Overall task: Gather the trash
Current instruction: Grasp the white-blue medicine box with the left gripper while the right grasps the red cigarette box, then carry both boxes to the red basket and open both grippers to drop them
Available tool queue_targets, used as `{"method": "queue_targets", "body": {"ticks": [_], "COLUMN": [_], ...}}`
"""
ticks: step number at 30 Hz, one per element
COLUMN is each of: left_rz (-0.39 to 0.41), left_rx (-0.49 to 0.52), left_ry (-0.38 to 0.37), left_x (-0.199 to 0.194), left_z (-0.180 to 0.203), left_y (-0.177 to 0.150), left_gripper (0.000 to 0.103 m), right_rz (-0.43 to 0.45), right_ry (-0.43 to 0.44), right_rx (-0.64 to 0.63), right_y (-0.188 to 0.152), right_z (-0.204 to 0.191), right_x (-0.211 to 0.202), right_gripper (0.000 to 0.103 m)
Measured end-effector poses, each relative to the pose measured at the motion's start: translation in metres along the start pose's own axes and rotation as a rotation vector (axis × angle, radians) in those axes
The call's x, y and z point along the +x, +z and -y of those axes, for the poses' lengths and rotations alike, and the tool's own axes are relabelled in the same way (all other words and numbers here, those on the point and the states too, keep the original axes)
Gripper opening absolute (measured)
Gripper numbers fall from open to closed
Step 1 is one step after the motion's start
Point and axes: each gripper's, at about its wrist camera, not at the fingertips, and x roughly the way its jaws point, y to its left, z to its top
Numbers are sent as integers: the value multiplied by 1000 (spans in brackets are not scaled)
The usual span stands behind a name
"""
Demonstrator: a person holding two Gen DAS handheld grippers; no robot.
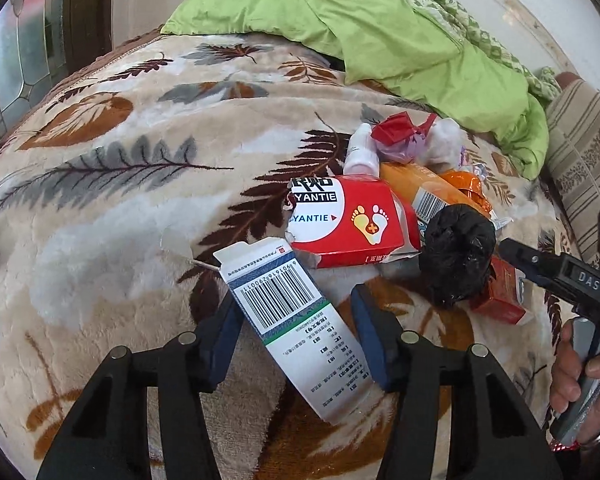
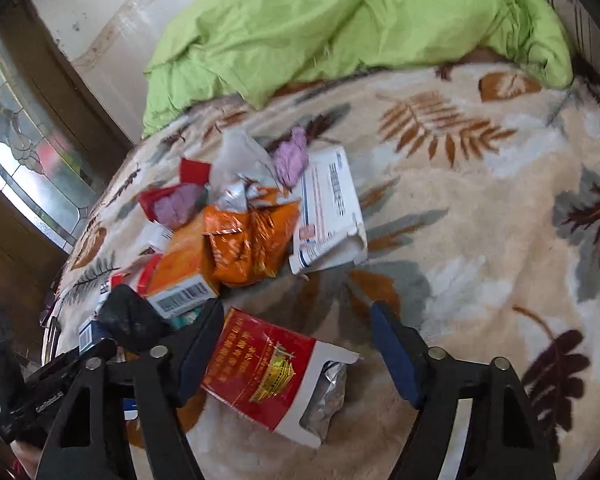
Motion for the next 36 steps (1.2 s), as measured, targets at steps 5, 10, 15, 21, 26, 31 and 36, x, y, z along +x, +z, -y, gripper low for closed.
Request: {"method": "queue_targets", "body": {"ticks": [5, 10, 15, 21, 26, 31, 36], "left_rz": [0, -4, 5, 20, 19, 49, 147], "left_rx": [-2, -1, 34, 59, 1, 10, 102], "left_ry": [3, 12, 50, 66, 37, -24, -30], "left_x": [-1, 1, 5, 3, -7, -31, -64], "left_z": [0, -1, 6, 8, -1, 1, 19], "left_y": [-1, -2, -5, -8, -9, -16, -26], "left_gripper": [53, 53, 54, 54, 40, 34, 34], "right_rz": [-76, -132, -103, -98, -56, 11, 54], "right_ry": [56, 3, -91, -122, -132, -116, -104], "right_rx": [-108, -332, -386, -360, -310, -221, -176], "right_y": [-19, -54, -55, -54, -56, -59, -75], "right_z": [-24, -62, -72, -71, -71, -66, -68], "right_x": [-5, -10, -3, -8, -28, -55, -72], "right_gripper": [74, 74, 64, 59, 58, 58, 58]}}
